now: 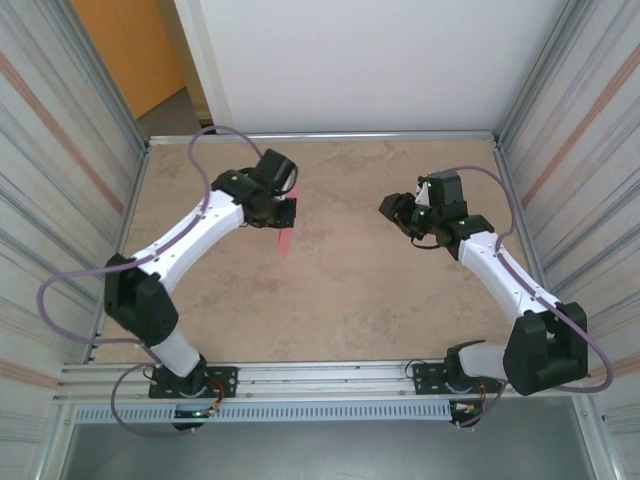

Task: Fold a paper plane with a square sheet of paper (pick it up from the middle)
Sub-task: Turn over the paper at the center of the table.

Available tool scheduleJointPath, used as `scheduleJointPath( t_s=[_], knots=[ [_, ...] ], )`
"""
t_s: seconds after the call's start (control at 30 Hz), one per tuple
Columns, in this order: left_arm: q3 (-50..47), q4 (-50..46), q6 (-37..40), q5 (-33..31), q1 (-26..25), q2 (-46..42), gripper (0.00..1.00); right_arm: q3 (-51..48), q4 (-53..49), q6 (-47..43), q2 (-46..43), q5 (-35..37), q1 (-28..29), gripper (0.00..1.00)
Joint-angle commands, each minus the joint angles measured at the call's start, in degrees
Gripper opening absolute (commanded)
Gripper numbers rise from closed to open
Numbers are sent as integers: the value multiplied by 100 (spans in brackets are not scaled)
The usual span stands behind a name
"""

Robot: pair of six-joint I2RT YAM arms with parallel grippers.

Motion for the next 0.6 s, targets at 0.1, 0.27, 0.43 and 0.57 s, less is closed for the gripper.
scheduleJointPath(
  t_s=[0.1, 0.27, 0.43, 0.57],
  knots=[
    [642, -1148, 230, -2161, -616, 898, 10, -63, -266, -125, -208, 372, -103, 43],
    [905, -1124, -211, -1956, -922, 1666, 12, -182, -337, -52, -284, 531, -195, 43],
    [820, -473, -675, -590, -1023, 1922, 18, -299, -400, 31, -411, 606, -318, 43],
    [490, 323, -827, 632, -1024, 1788, 29, -307, -444, 16, -434, 640, -353, 43]
  ],
)
